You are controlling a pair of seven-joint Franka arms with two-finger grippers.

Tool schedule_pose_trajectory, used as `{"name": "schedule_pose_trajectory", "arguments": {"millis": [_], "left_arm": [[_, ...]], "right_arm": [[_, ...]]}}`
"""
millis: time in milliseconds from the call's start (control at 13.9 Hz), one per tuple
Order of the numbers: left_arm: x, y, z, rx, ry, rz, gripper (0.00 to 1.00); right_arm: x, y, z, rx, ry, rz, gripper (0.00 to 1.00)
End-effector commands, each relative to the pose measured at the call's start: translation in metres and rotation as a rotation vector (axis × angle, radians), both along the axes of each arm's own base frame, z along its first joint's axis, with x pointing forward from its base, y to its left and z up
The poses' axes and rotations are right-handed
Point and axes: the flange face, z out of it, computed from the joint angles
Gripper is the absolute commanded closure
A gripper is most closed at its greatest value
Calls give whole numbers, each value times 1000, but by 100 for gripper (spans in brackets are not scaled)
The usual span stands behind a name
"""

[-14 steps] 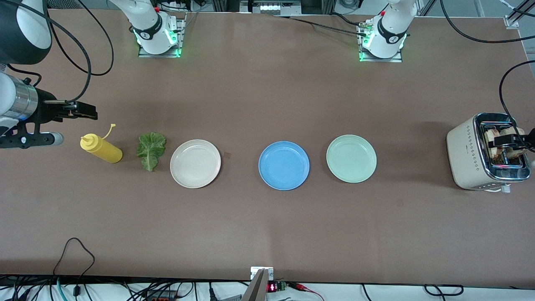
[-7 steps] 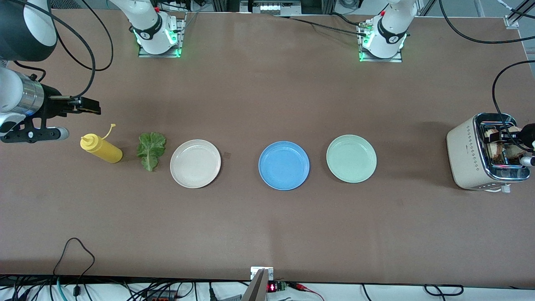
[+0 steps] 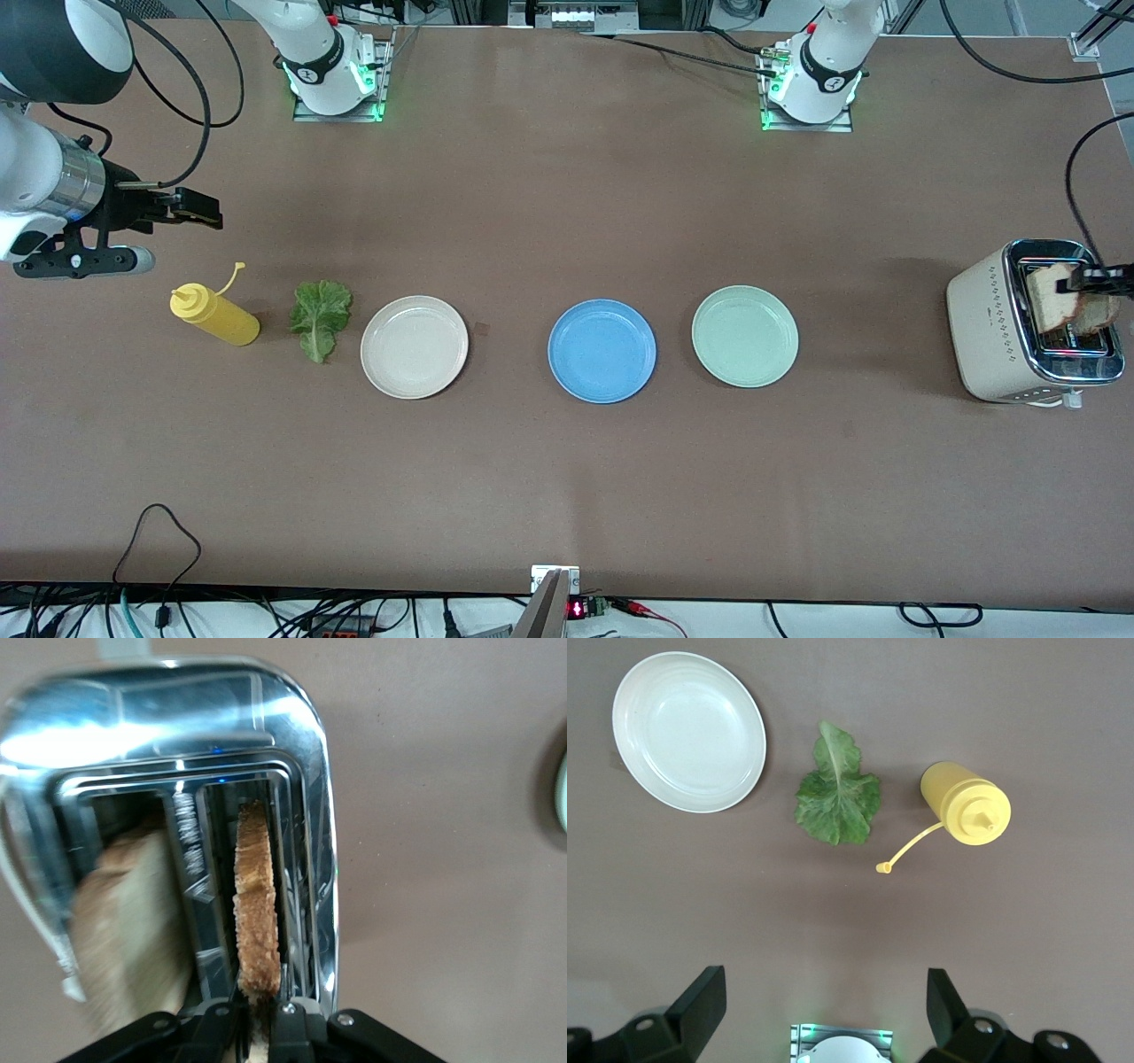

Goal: Make sandwich in blue plate with both arms
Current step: 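Grasp the bread slice in the toaster slot with the left gripper, then lift the bread slice up out of the toaster with the left gripper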

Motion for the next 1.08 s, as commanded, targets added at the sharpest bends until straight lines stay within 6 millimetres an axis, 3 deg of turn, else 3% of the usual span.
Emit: {"name": "schedule_pose_trajectory", "arguments": {"millis": [0, 144, 433, 577, 722, 1011], "left_arm": [[1, -1, 85, 7, -18, -44, 99], [4, -23, 115, -30, 6, -68, 99], [25, -133, 124, -158, 69, -80, 99], [35, -202, 128, -193, 95, -85, 99], [42, -278, 123, -242, 129, -94, 99], [62, -402, 76, -387, 157, -19, 99]], "right_arm": [[-6, -3, 3, 23, -7, -12, 0], [-5, -3, 4, 21, -10, -10, 0], [8, -1, 6, 25, -24, 2, 0], [11, 1, 5, 24, -24, 5, 0], [12, 2, 0, 17, -15, 6, 0], [12, 8, 0, 21, -14, -7, 0]]}}
